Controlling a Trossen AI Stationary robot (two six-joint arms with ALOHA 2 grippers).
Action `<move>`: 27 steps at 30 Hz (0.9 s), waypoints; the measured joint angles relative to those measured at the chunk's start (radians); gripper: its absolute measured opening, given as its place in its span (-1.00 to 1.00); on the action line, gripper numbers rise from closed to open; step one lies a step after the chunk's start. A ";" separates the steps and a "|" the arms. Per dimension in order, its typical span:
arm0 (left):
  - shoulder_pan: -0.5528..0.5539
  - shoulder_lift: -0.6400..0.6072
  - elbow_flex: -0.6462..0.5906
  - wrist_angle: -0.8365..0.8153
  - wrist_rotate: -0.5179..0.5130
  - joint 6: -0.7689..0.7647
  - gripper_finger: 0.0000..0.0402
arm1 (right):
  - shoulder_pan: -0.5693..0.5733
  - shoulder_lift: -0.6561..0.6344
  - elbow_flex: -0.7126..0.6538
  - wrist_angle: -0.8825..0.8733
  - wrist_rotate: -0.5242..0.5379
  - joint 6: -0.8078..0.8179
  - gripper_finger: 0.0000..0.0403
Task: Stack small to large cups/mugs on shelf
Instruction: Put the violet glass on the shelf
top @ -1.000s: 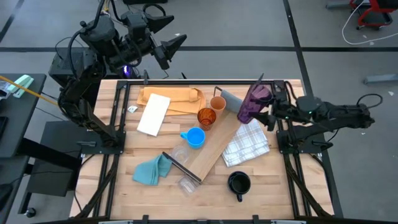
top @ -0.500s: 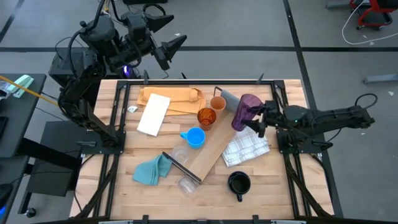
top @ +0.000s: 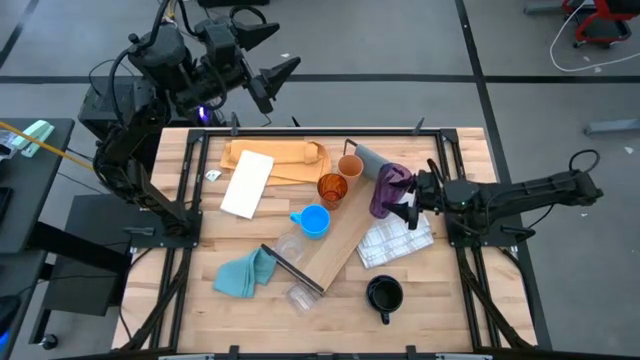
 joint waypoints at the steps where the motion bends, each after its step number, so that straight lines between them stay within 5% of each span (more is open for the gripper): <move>1: 0.000 0.000 0.000 0.000 0.000 0.007 0.98 | 0.000 0.001 -0.012 0.012 0.000 -0.002 0.78; 16: 0.000 0.000 0.000 0.001 0.000 0.019 0.98 | -0.053 0.032 -0.053 0.096 -0.159 -0.090 0.78; 27: 0.000 0.000 0.000 0.001 0.011 0.024 0.98 | -0.173 0.179 -0.053 0.146 -0.249 -0.132 0.78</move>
